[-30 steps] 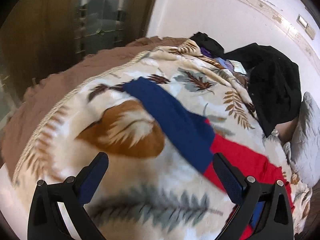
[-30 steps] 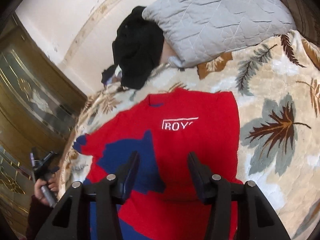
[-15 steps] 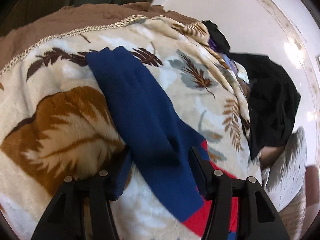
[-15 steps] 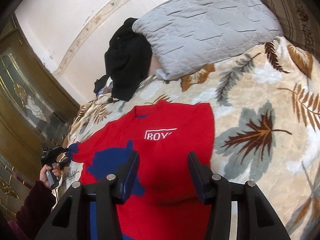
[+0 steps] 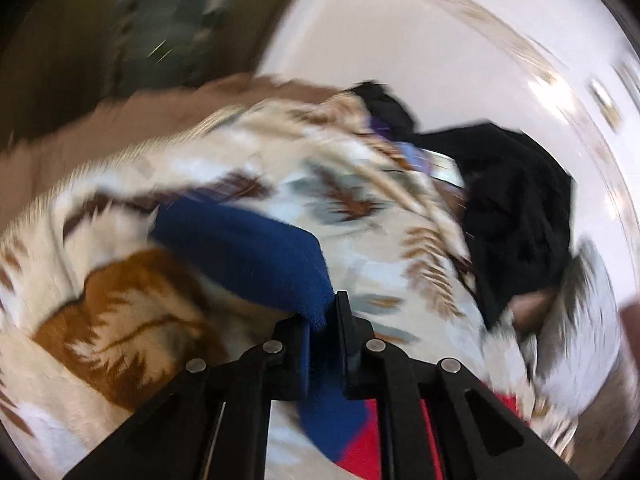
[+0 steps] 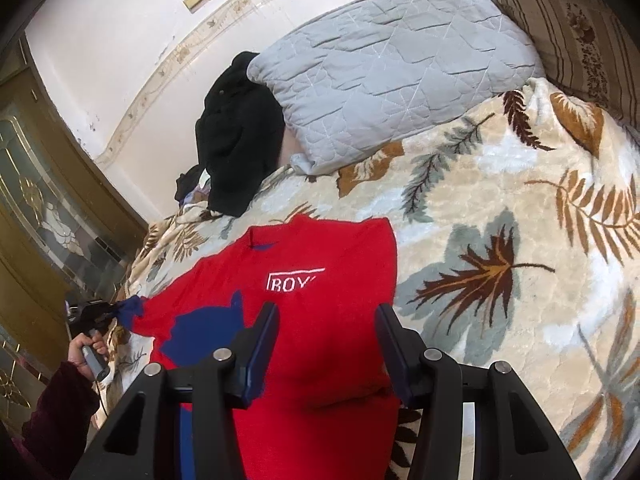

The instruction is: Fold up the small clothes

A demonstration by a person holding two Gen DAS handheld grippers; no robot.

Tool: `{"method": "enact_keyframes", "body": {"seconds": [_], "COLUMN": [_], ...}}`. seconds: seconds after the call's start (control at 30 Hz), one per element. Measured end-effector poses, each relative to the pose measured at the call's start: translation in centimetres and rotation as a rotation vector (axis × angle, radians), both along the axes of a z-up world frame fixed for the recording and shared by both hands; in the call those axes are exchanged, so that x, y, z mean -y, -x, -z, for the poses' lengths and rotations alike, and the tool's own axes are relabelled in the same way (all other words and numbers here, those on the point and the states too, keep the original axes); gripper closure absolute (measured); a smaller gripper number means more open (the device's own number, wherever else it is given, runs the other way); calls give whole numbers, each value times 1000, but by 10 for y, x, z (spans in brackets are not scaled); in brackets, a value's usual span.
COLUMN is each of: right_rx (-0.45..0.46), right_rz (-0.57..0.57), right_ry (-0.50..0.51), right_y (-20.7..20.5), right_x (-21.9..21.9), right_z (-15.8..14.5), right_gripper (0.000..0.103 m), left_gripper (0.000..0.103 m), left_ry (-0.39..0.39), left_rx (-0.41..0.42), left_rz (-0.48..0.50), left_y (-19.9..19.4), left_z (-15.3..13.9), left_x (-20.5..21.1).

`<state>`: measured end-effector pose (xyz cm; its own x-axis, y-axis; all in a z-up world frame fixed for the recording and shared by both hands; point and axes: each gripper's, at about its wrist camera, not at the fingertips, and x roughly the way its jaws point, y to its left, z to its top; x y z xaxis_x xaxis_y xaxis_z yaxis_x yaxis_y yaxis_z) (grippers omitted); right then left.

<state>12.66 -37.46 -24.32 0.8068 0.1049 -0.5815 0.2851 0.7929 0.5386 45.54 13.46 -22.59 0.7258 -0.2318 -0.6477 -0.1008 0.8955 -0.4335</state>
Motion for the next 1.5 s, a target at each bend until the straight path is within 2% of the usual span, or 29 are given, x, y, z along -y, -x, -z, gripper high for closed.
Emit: {"method": "enact_keyframes", "body": {"seconds": [0.13,0.23,0.37,0.47,0.53,0.6,0.67,0.73,0.77,0.83,0.97,1.1,1.17,1.27,1.37,1.43,1.5], "right_rx": [16,24,42,53,51,41,30,17,12,5,-11,-79,-104,-191,-335,-439,-503], "right_rz": [20,43,80,99,99,88,72,44,32,2,-84,-166,-175,-162,-107,-57,-23], "right_ry": [-5,-21,-55,-71,-98,-142,-158,-143,-133,-125,-149,-159,-147,-122,-62,27,103], "right_y": [5,10,20,27,29,27,23,17,14,5,-28,-77,-101,-145,-186,-207,-218], "right_x": [3,8,22,30,34,36,33,24,19,9,-16,-40,-49,-63,-78,-90,-101], "right_z": [-5,-6,-8,-9,-9,-6,-3,-3,-3,-1,1,7,8,11,19,27,34], "right_gripper": [49,49,49,49,49,44,34,34,34,34,34,34,34,33,33,34,33], "left_gripper": [93,93,92,87,81,70,48,45,44,44,44,44,44,44,44,44,44], "left_ry": [-168,-280,-360,-443,-501,-500,-445,-346,-321,-291,-250,-309,-328,-383,-462,-467,-463], "left_rx": [110,200,248,214,190,194,169,159,156,138,94,43,36,26,-61,-109,-119], "left_rz": [200,397,636,872,970,972,925,842,810,688,529,471,463,432,425,435,442], "left_y": [34,79,135,182,210,223,221,210,206,188,155,134,126,114,102,98,97], "left_z": [-45,-73,-80,-65,-49,-42,-38,-37,-36,-31,-12,10,15,22,43,54,56], "left_x": [59,123,209,276,306,310,297,271,263,238,205,197,196,196,199,199,198]}}
